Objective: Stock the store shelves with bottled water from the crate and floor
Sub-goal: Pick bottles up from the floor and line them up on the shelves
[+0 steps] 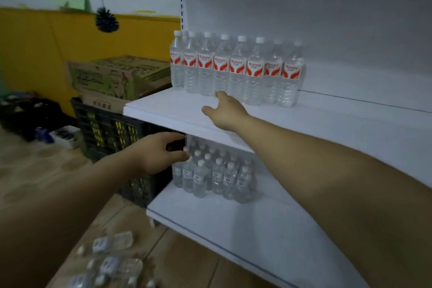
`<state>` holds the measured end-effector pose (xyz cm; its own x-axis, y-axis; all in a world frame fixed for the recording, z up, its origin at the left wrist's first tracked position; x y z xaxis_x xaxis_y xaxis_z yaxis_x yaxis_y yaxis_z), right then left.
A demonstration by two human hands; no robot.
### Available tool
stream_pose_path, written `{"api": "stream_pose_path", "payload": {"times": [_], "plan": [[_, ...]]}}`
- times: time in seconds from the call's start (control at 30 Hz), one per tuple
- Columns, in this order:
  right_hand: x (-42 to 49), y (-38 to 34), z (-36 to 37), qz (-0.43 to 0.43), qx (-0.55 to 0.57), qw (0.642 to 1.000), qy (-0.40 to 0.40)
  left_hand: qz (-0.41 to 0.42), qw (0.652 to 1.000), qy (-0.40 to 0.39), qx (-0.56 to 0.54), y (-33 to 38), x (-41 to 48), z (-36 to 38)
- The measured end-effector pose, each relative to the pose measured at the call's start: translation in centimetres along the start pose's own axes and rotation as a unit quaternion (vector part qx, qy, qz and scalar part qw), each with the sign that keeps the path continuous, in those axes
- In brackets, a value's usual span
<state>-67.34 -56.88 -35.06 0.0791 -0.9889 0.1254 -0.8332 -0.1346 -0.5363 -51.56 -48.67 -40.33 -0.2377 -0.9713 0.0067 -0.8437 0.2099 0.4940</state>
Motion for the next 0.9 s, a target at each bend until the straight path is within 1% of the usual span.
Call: {"api": "stream_pose_path", "payload": {"times": [0.13,0.27,0.47,0.57,0.7,0.8,0.9], "plan": [[-6.0,-4.4,6.4,-0.039,-0.007,0.996,-0.081,-0.069,0.997,-0.005,0.018,-4.3,-9.6,1.1],[-12.0,-7.6,14.2,-0.060,-0.020,0.981,-0.182,-0.159,0.987,0.002,0.009,-10.5,-18.9,3.4],[-18.4,-10.6,25.6,-0.103,-0.062,0.957,-0.265,-0.270,0.961,-0.033,-0.043,-18.5,-29.4,8.2],[-20.4,-11.0,30.7,-0.108,-0.079,0.944,-0.302,-0.313,0.947,-0.041,-0.065,-21.7,-33.3,11.1],[-23.0,-10.5,37.3,-0.094,-0.067,0.916,-0.385,-0.373,0.920,-0.062,-0.102,-25.7,-37.2,15.4],[-23.6,-9.8,42.2,-0.074,-0.045,0.902,-0.422,-0.406,0.902,-0.088,-0.117,-28.7,-38.7,18.2],[-23.3,-9.0,47.2,-0.049,-0.055,0.889,-0.451,-0.421,0.894,-0.112,-0.108,-32.1,-38.9,20.2]]}}
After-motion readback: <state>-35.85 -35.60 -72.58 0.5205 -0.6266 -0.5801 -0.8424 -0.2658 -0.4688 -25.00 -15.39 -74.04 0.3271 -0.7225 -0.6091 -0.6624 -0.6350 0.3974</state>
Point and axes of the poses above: each hand's wrist, its own x-axis towards the middle knuckle, its own z-axis out of the palm, y = z × x, the point moved 8 cm from there along x, towards the middle knuckle, and after that the axes turned 5 degrees about z, right-handed, at the moved point
